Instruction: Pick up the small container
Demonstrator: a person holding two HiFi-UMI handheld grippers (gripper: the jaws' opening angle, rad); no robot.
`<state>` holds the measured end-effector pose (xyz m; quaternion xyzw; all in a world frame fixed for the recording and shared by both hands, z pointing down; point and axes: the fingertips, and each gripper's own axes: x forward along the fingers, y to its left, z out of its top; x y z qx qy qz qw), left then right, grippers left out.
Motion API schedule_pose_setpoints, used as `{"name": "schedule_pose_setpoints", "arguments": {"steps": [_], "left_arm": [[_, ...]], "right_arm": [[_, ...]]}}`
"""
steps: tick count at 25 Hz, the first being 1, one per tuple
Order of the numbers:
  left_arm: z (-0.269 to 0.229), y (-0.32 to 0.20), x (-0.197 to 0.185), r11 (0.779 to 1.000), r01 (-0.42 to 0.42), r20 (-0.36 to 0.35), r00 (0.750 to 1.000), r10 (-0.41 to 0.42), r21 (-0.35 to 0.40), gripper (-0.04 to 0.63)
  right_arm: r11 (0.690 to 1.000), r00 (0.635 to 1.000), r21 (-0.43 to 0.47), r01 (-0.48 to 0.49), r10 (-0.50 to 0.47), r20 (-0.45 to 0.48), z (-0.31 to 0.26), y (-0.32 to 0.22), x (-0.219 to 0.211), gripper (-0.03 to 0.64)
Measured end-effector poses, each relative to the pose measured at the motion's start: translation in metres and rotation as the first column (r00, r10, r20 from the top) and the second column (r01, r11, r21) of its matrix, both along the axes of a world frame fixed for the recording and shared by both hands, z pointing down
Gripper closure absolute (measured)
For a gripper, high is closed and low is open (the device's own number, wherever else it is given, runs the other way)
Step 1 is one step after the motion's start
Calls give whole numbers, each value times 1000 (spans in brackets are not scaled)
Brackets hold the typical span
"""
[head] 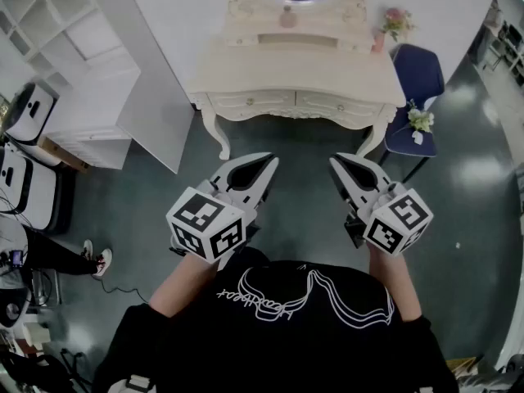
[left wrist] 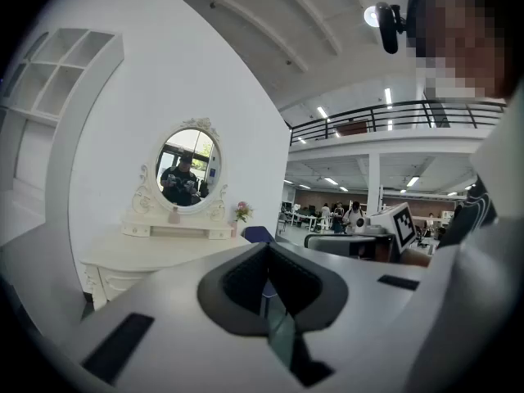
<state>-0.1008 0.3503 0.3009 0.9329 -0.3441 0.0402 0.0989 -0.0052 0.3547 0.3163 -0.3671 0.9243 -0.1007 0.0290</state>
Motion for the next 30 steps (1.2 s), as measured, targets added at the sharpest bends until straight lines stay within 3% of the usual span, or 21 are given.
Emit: {"name": "schedule_pose_setpoints", "arguments": {"steps": [19, 30], "left_arm": [[-8, 5, 31, 999, -34, 20, 999, 33, 24, 594], [13, -56, 43, 997, -70, -7, 998, 70, -20, 594]], "right_arm": [[1000, 1000, 6, -4, 4, 31, -9, 0, 22, 614], [998, 998, -39, -47, 48, 36, 11, -58, 38, 615]]}}
